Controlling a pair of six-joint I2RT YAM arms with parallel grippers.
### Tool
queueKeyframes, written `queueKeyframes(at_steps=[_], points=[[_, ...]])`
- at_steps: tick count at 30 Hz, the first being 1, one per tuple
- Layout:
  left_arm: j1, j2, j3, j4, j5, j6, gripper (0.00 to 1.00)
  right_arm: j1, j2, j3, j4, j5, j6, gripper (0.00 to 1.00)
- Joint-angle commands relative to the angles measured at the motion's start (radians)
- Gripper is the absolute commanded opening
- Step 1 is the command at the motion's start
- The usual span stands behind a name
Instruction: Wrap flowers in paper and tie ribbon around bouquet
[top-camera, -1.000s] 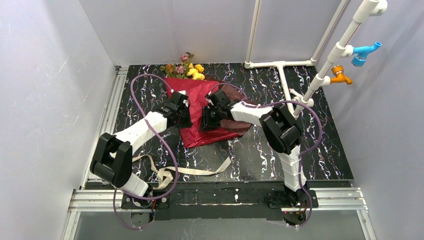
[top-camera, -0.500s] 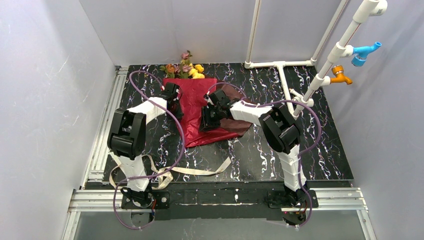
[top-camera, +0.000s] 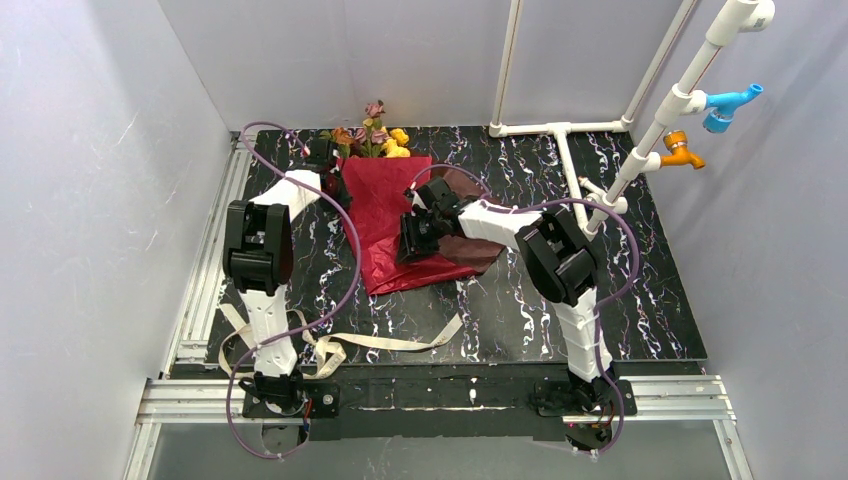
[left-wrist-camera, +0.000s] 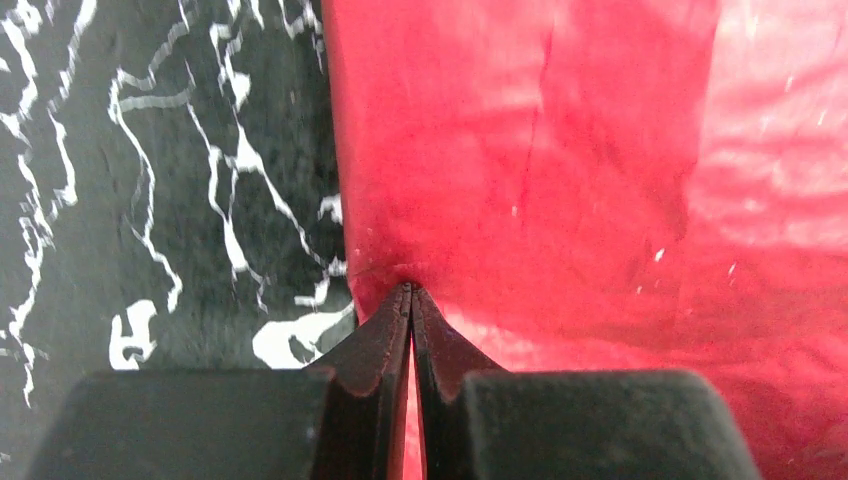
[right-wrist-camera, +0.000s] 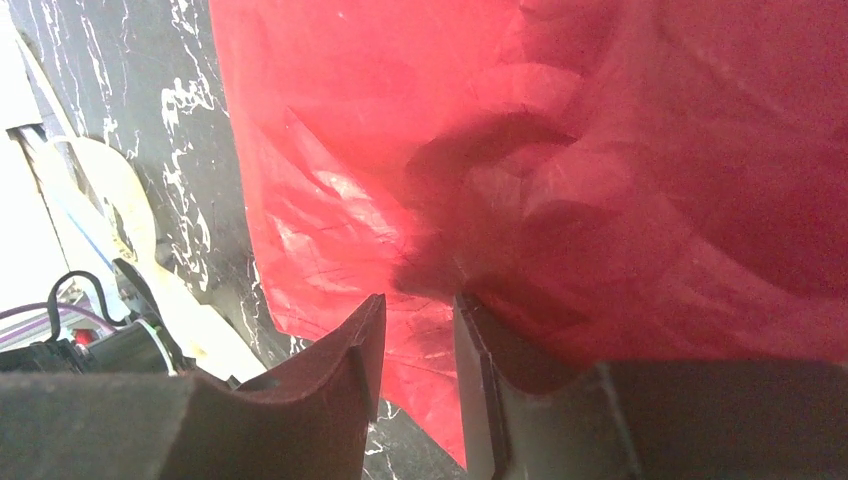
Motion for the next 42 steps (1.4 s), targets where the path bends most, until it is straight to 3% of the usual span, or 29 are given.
queueKeyframes(at_steps=[1,20,27,33,36,39,42], points=[[0.032,0.056,0.102,-0.035,0.012,0.011,0.03,0.006,0.058,0.022,-0.072,0.005,-0.043,0.40],[0.147,0.373,0.538,-0.110,0.077,-0.029,0.04,0.006,0.069,0.084,-0.147,-0.019,-0.080,0.41],[0.218,0.432,0.632,-0.117,0.096,-0.061,0.05,0.005,0.085,0.140,-0.178,-0.014,-0.077,0.41],[0.240,0.496,0.867,-0.213,0.166,-0.018,0.11,0.003,0.089,0.207,-0.221,-0.019,-0.065,0.42],[0.243,0.403,0.799,-0.196,0.187,-0.029,0.12,0.003,0.079,0.255,-0.252,-0.013,-0.067,0.43],[0.241,0.211,0.594,-0.120,0.250,-0.058,0.12,0.002,0.061,0.314,-0.288,0.009,-0.068,0.47],[0.224,0.035,0.415,-0.100,0.310,-0.086,0.12,-0.008,0.028,0.339,-0.311,0.014,-0.060,0.58]])
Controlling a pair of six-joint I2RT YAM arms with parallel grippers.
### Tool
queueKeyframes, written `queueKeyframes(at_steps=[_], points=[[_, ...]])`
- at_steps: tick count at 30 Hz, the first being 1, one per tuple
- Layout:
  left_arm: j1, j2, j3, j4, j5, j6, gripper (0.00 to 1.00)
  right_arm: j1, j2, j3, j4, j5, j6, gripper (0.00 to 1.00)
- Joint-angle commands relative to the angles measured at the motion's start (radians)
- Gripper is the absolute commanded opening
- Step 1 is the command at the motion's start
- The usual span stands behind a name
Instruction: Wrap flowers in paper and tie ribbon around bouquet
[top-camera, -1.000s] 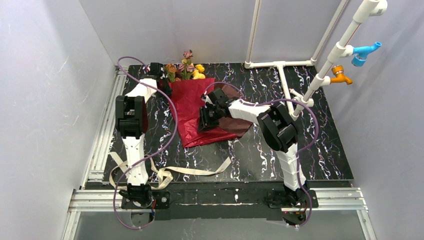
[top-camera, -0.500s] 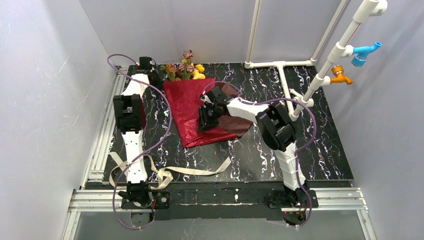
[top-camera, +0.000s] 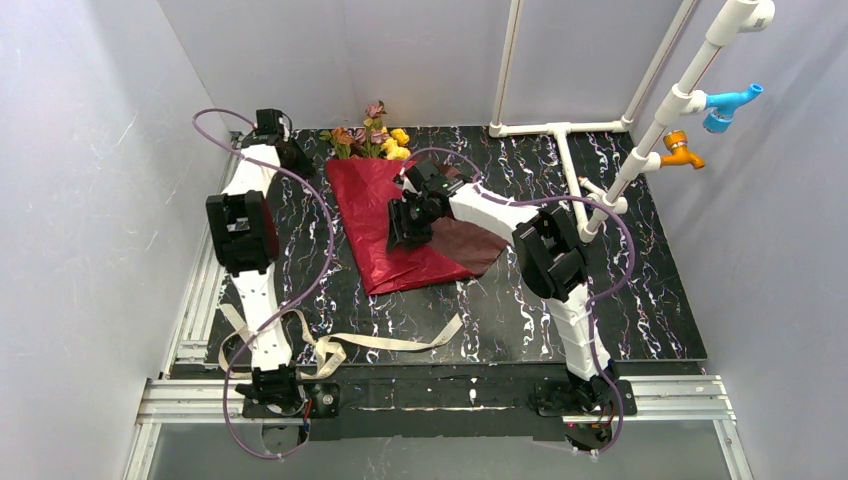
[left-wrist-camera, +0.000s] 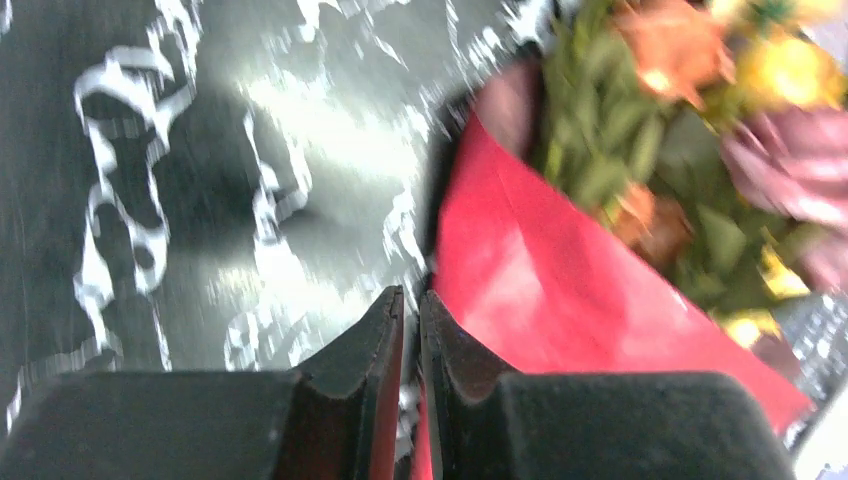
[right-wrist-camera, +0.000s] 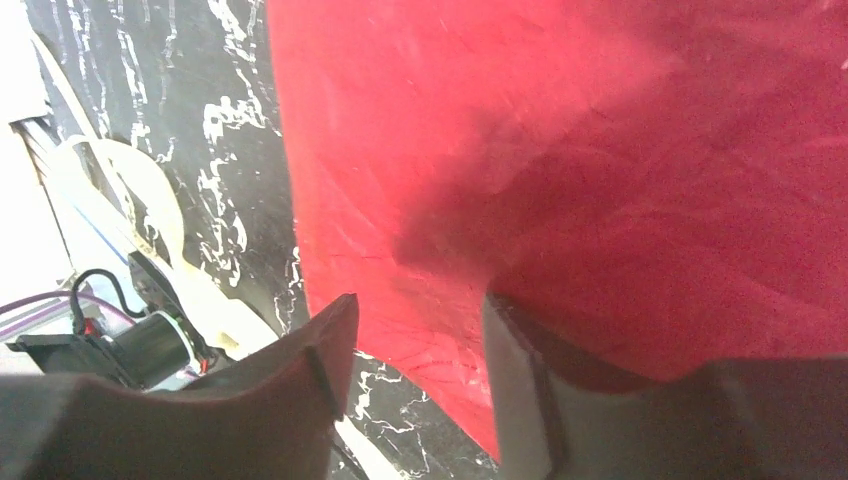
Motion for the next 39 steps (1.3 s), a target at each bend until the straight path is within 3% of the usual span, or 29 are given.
queueKeyframes(at_steps=[1,7,10,14,20,30,39], points=[[-0.038,-0.347,-0.201,0.028,0.129,-0.040,0.11,-0.017,-0.069,0.059,-0.041,0.011,0.003,0.64],[-0.307,-0.599,-0.474,-0.003,0.135,0.054,0.11,-0.119,-0.248,-0.178,0.075,0.012,0.090,0.80],[-0.405,-0.649,-0.594,0.040,0.139,0.019,0.11,-0.179,-0.376,-0.328,0.103,0.083,0.113,0.84],[-0.504,-0.628,-0.674,0.073,0.148,-0.003,0.10,-0.282,-0.564,-0.586,0.148,0.207,0.193,0.85],[-0.605,-0.515,-0.641,0.068,0.196,0.019,0.10,-0.403,-0.777,-0.895,0.316,0.280,0.288,0.82],[-0.624,-0.409,-0.609,0.073,0.230,0.025,0.09,-0.456,-0.655,-1.001,0.622,0.102,0.368,0.80],[-0.624,-0.386,-0.598,0.085,0.297,0.028,0.08,-0.456,-0.562,-1.022,0.707,0.067,0.403,0.65]])
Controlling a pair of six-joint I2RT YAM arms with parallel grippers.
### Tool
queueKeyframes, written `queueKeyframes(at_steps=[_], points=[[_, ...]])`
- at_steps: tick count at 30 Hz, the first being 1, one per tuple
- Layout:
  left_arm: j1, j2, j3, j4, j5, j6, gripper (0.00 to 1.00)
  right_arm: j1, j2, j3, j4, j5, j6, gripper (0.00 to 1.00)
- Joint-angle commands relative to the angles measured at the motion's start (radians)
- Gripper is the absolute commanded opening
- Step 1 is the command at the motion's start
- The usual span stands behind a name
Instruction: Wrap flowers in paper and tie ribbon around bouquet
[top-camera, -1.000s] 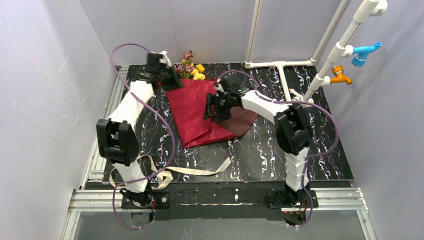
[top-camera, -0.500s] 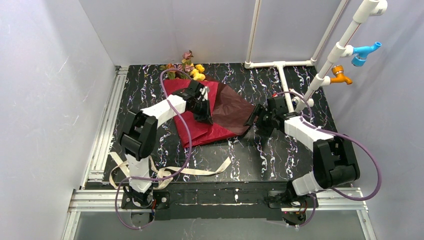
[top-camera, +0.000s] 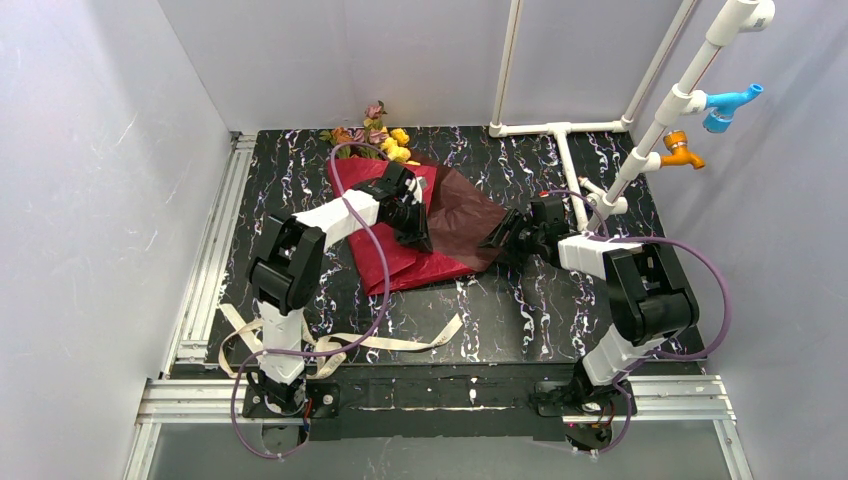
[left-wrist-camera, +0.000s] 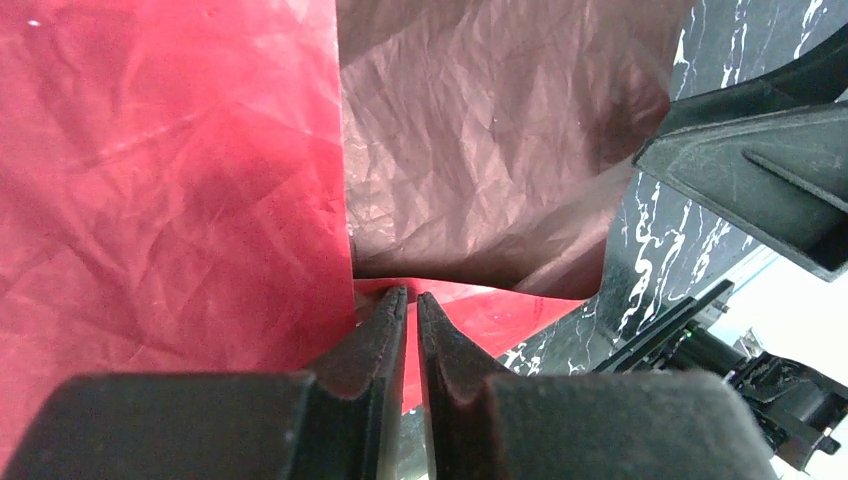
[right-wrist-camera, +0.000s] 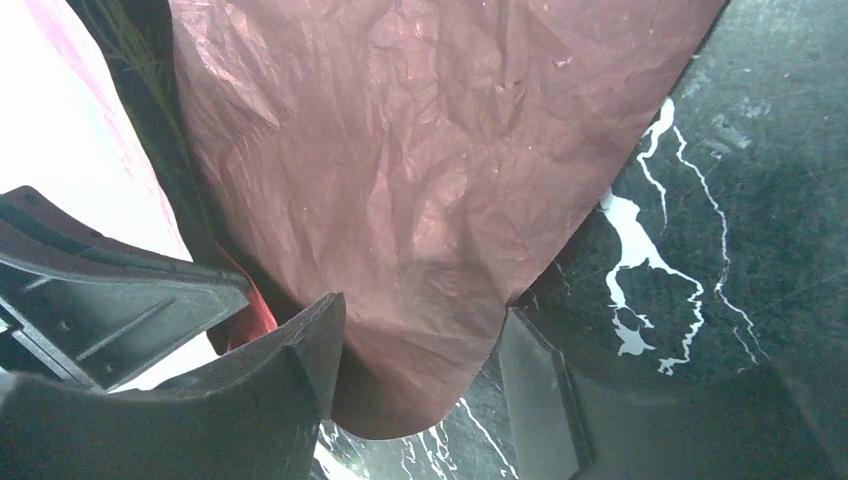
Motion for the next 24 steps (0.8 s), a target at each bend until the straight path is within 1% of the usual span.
queueKeyframes(at_steps=[1,6,10,12,14,16,19,22,24], points=[[0.001,-0.017,0.037,-0.017,0.070,0.007,0.08,-0.004,0.017,-0.021,0.079,-0.021,0.018,0.65],[-0.001,-0.162,0.039,-0.038,0.088,-0.011,0.09,-0.004,0.023,-0.036,0.084,-0.020,0.016,0.63],[0.002,-0.215,0.118,-0.133,0.143,0.021,0.11,-0.004,0.037,-0.040,0.096,-0.028,0.019,0.55],[0.006,-0.247,0.151,-0.177,0.117,0.034,0.11,-0.004,0.038,-0.038,0.095,-0.030,0.019,0.51],[0.023,-0.290,0.156,-0.192,0.058,0.030,0.11,-0.004,0.033,-0.037,0.090,-0.028,0.017,0.45],[0.050,-0.320,0.161,-0.222,-0.021,0.024,0.07,-0.004,0.028,-0.035,0.084,-0.026,0.015,0.38],[0.080,-0.305,0.167,-0.276,-0.125,0.047,0.03,-0.004,0.021,-0.033,0.076,-0.025,0.012,0.29],[0.084,-0.280,0.114,-0.254,-0.145,0.078,0.02,-0.004,0.009,-0.025,0.057,-0.021,0.002,0.20],[0.084,-0.214,0.083,-0.199,-0.114,0.080,0.01,-0.004,-0.006,-0.018,0.044,-0.018,-0.005,0.08]])
